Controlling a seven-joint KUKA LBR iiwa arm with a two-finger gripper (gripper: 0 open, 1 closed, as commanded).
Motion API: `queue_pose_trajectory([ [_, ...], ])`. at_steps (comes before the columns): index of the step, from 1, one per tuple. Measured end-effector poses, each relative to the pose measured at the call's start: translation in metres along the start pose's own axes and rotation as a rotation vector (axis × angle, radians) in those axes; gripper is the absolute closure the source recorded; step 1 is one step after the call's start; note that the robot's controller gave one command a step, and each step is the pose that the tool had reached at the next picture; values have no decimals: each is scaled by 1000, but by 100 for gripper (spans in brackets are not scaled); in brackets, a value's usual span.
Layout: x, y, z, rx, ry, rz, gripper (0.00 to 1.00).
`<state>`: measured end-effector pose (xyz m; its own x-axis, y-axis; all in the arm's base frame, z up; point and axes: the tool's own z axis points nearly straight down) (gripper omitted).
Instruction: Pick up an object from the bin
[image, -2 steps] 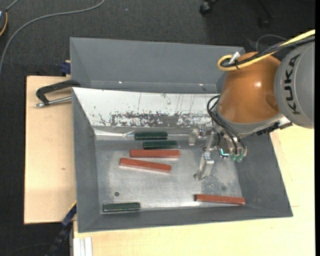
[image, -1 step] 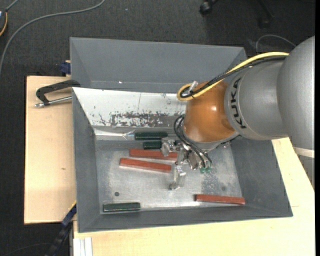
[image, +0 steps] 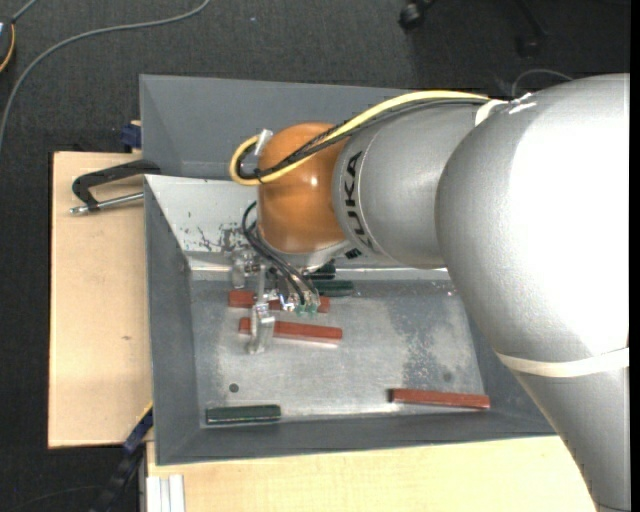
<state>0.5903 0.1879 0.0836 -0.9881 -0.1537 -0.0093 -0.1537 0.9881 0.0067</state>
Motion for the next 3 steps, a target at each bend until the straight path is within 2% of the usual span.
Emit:
queue_pose_trajectory([
  [1,5,-71,11,6,6,21,0],
  [2,3,-71,8,5,-2,21,100],
  [3,38,-50,-131,5,-2,-223,100],
])
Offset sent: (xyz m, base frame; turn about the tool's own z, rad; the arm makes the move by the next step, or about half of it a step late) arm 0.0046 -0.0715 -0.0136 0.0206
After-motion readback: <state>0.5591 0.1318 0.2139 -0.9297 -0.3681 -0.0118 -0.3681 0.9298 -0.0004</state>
